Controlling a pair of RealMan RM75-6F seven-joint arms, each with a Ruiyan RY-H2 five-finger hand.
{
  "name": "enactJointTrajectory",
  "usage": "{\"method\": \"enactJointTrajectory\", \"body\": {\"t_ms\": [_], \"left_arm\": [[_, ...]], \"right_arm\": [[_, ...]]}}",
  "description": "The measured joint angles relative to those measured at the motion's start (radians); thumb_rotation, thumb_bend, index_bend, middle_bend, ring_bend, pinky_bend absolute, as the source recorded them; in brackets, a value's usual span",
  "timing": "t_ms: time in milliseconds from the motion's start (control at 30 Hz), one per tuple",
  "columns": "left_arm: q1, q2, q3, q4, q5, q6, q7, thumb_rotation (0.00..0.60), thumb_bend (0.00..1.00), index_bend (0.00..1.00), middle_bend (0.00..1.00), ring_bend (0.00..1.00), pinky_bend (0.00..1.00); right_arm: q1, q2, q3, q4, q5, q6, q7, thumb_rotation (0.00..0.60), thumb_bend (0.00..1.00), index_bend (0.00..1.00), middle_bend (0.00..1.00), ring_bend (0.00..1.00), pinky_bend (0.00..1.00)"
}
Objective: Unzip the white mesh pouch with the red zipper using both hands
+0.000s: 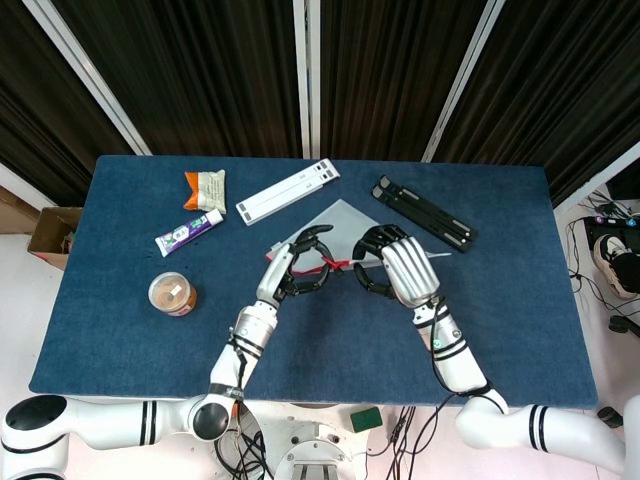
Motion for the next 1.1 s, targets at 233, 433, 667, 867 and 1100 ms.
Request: {"method": "enactJointTrajectory", "body": {"t_ms": [233, 433, 667, 867, 1100], "left_arm": [[-0.001, -0.004, -0.009, 0.009, -0.025, -0.021, -0.024, 0.6, 0.49, 0.61, 0.15, 0.0, 0.09], [0.003, -0.004, -0.012, 0.011, -0.037, -0.031, -0.038, 0.6, 0.49, 0.61, 0.15, 0.0, 0.09], [0.004, -0.002, -0.014, 0.005, -0.042, -0.042, -0.047, 0.6, 0.49, 0.61, 0.15, 0.0, 0.09], [0.005, -0.002, -0.013, 0.005, -0.045, -0.043, -0.049, 0.6, 0.49, 0.61, 0.15, 0.0, 0.09], [0.003, -0.004, -0.021, -0.011, -0.053, -0.045, -0.05, 0.6, 0.49, 0.61, 0.15, 0.0, 0.09]], "right_arm": [[-0.002, 0.011, 0.004, -0.017, 0.0, 0.012, 0.016, 0.6, 0.58, 0.8, 0.58, 0.33, 0.38], [-0.002, 0.006, 0.011, -0.017, 0.0, 0.03, 0.02, 0.6, 0.58, 0.8, 0.58, 0.33, 0.38], [-0.001, -0.005, 0.015, -0.018, -0.005, 0.048, 0.022, 0.6, 0.58, 0.8, 0.58, 0.33, 0.38], [-0.004, -0.01, 0.021, -0.022, -0.012, 0.073, 0.022, 0.6, 0.58, 0.8, 0.58, 0.33, 0.39], [-0.002, -0.014, 0.028, -0.036, -0.002, 0.079, -0.009, 0.6, 0.58, 0.8, 0.57, 0.33, 0.39]]}}
